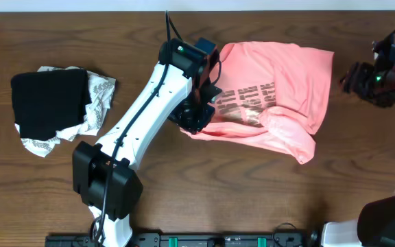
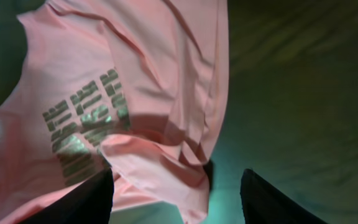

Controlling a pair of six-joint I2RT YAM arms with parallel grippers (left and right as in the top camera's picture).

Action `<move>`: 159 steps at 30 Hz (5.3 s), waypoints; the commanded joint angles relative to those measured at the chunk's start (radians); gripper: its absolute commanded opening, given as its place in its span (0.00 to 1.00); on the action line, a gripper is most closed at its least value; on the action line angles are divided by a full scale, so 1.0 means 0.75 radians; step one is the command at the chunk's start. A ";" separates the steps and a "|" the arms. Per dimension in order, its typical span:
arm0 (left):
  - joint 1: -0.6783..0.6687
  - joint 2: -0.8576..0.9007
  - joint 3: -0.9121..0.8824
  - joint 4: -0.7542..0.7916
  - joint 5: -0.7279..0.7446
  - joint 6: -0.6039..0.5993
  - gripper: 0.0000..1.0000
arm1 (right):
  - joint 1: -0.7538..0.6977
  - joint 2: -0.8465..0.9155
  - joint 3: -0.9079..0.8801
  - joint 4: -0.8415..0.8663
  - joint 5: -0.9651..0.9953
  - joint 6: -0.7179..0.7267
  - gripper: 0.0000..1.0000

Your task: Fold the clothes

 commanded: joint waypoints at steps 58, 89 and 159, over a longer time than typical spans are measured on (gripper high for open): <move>0.007 0.010 0.006 -0.031 -0.069 -0.001 0.06 | 0.457 -0.238 -0.811 0.633 0.740 0.334 0.04; 0.012 0.010 0.006 -0.068 -0.098 -0.007 0.25 | 0.125 -0.126 -0.860 0.801 0.331 0.266 0.44; -0.423 0.413 -0.026 0.366 0.274 0.065 0.06 | -0.314 0.011 -0.676 0.813 -0.142 0.231 0.79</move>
